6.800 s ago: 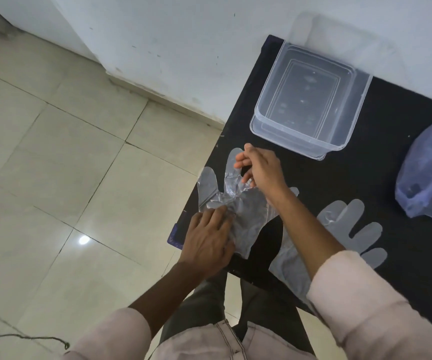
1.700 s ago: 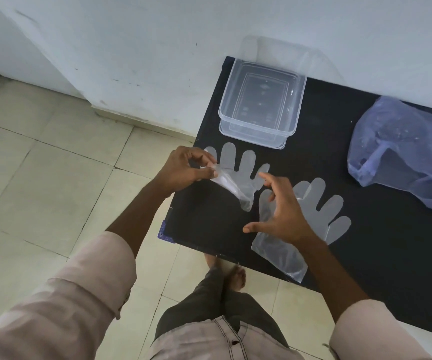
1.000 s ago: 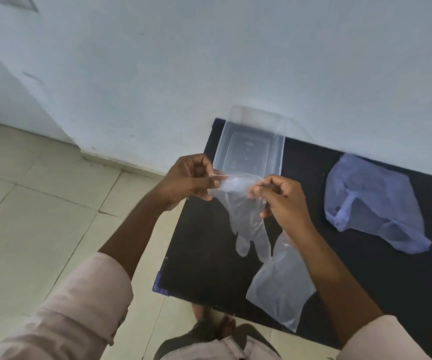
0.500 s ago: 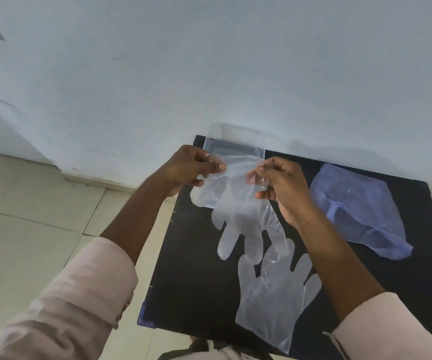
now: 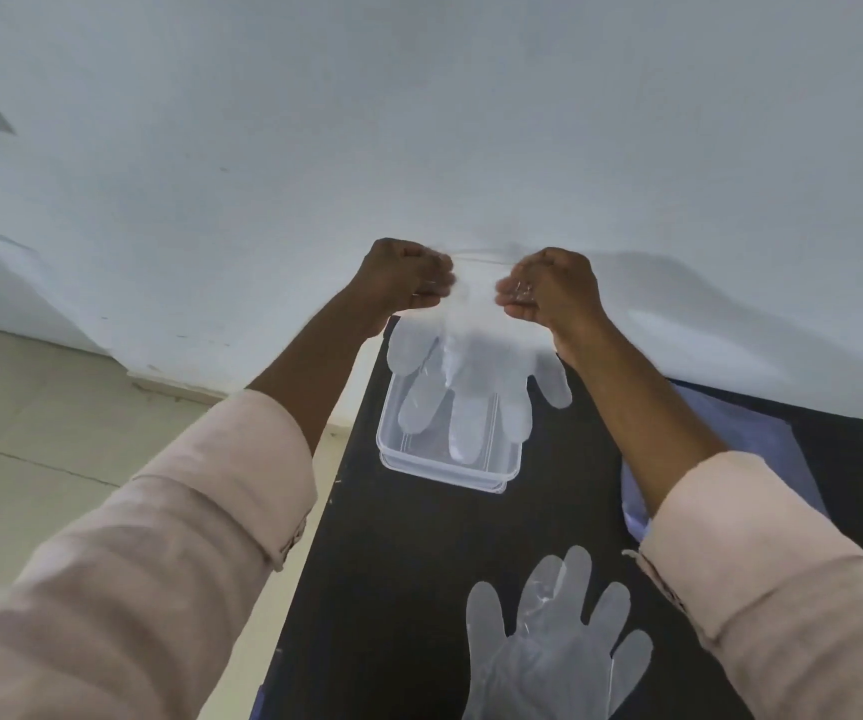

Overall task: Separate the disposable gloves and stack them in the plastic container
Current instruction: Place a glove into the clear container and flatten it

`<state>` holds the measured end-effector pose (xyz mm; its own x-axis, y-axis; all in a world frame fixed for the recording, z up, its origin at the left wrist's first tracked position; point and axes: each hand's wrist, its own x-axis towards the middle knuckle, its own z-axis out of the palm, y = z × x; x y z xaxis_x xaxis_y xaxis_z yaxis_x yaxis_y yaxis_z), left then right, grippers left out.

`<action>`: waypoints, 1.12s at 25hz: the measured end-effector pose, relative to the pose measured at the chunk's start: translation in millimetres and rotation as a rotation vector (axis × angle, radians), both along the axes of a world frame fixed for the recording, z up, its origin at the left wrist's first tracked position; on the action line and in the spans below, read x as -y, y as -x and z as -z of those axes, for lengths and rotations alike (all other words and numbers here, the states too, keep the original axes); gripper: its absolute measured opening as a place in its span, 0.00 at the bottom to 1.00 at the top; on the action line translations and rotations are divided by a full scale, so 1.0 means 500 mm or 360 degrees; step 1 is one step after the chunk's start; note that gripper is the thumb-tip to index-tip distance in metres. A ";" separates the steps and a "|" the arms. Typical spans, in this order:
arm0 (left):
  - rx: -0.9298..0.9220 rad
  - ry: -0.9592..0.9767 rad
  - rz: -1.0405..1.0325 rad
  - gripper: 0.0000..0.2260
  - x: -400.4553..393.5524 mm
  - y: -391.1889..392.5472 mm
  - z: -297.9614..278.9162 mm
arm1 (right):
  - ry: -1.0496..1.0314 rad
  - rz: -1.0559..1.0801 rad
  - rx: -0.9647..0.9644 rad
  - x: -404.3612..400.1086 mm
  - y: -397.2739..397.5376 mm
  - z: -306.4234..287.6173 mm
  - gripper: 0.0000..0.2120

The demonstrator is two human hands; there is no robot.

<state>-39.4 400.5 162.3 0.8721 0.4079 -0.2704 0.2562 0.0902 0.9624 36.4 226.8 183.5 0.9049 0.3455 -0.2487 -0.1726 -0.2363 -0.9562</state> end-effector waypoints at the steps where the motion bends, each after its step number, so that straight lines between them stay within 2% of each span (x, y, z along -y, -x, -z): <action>1: -0.0019 -0.0028 -0.0037 0.03 -0.009 -0.024 -0.002 | 0.0016 0.0012 0.0036 -0.014 -0.021 -0.001 0.07; 5: 0.0034 -0.0088 -0.0170 0.05 -0.033 -0.095 -0.015 | -0.0013 0.0098 0.0217 -0.060 -0.077 -0.007 0.07; 10: 0.0484 -0.0251 -0.0225 0.06 -0.030 -0.095 -0.040 | -0.0272 0.0282 0.0834 -0.055 -0.066 -0.005 0.13; 12: 0.0569 -0.0238 -0.0196 0.06 -0.012 -0.069 -0.006 | -0.0321 0.0306 0.0932 -0.034 -0.034 0.037 0.08; 13: 0.0548 -0.0234 -0.0179 0.06 -0.003 -0.056 0.024 | -0.0313 0.0292 0.0923 -0.024 -0.016 0.068 0.05; 17: 0.0273 -0.0223 -0.0087 0.06 0.018 -0.017 0.172 | -0.0016 0.0152 0.0712 0.006 0.030 0.224 0.07; 21: -0.0006 -0.0722 0.0115 0.08 0.024 -0.011 0.259 | 0.0316 -0.0005 0.0641 0.009 0.040 0.302 0.05; 23: -0.0048 -0.1008 0.0244 0.10 0.030 -0.010 0.282 | 0.0454 -0.0132 0.0677 0.004 0.041 0.313 0.06; 28: -0.0131 -0.1441 0.0548 0.09 0.040 0.001 0.317 | 0.0814 -0.0402 0.0688 -0.010 0.043 0.335 0.07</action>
<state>-39.7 380.5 4.0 0.9750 0.2174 -0.0455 0.1996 -0.7680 0.6086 14.7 231.7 16.2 0.8669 0.4932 -0.0726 0.3158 -0.6561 -0.6855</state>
